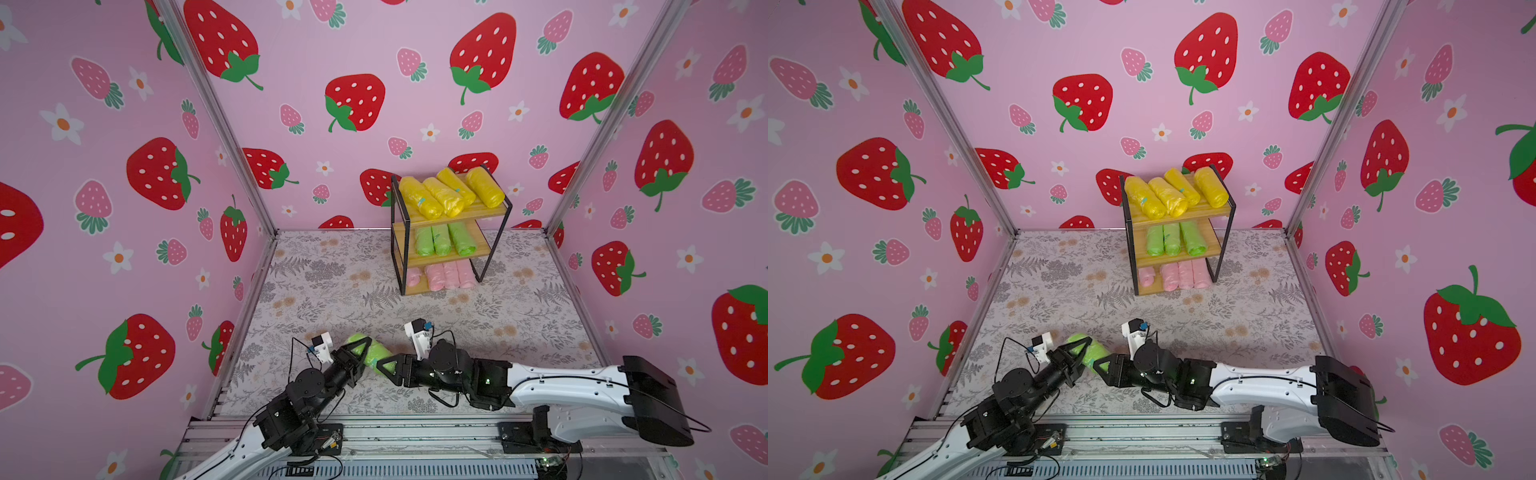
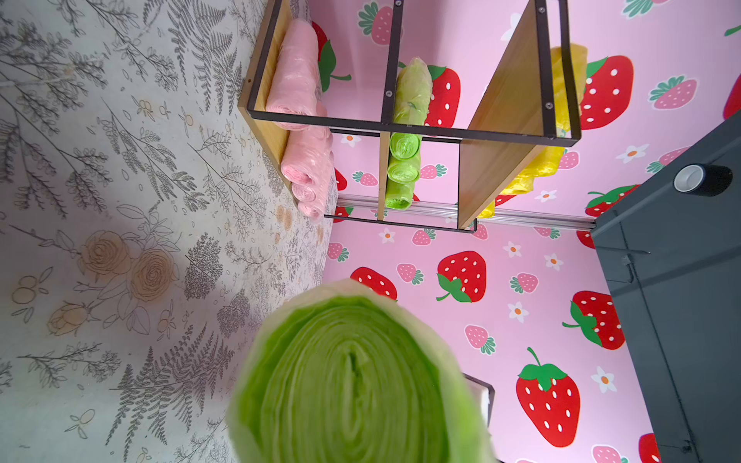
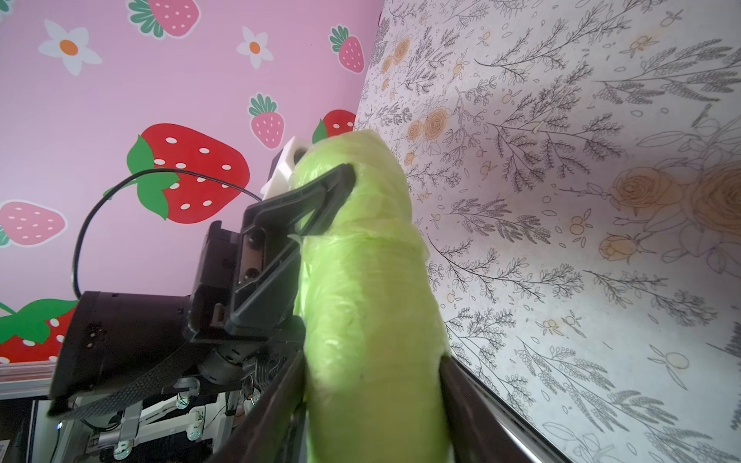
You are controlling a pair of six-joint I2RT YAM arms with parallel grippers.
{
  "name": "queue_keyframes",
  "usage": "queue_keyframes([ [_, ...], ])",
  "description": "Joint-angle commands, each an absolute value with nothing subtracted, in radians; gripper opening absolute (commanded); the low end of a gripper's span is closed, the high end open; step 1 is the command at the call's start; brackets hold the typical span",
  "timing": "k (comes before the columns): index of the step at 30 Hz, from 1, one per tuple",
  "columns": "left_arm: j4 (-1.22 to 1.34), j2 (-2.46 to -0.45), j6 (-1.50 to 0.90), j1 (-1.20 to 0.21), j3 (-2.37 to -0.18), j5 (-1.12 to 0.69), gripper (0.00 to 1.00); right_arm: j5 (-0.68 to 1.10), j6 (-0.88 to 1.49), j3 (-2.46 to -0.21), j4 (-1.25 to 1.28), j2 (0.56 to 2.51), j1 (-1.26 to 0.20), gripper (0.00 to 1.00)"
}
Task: Sort the rolls of trash bags by color and place them on the shelf
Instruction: Pick up the roll of trash bags from the center of the board.
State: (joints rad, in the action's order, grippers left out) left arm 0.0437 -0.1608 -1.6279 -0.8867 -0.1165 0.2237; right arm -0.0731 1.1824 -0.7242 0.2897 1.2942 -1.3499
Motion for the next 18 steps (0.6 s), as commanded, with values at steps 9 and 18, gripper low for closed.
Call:
queue_keyframes([
  [9, 0.087, -0.167, -1.601, -0.902, -0.141, 0.204, 0.13, -0.062, 1.216, -0.695, 0.399, 1.268, -1.341, 0.00],
  [18, -0.011, -0.141, -1.578, -0.902, -0.177, 0.213, 0.95, -0.084, 1.217, -0.637, 0.332, 1.150, -1.298, 0.00],
])
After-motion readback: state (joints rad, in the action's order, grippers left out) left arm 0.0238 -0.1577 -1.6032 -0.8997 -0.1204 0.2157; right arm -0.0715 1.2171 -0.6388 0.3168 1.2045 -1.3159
